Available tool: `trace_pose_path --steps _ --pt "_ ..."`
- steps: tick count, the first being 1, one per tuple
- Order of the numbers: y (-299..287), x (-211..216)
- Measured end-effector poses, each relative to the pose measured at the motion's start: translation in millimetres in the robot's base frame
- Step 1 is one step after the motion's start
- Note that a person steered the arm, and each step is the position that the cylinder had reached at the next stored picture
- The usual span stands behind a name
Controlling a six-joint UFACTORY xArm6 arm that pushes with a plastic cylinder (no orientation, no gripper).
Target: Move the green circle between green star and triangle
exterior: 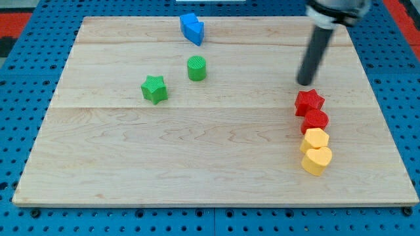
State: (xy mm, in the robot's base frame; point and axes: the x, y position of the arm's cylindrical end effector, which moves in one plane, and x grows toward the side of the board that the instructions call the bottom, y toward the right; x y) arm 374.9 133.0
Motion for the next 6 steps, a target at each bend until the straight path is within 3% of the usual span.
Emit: trace_pose_path --steps 2,3,4,5,6 --pt "-169 -18" --pt "-189 -30" --pt "-159 -42" --pt "-118 -102" --pt "-127 -139"
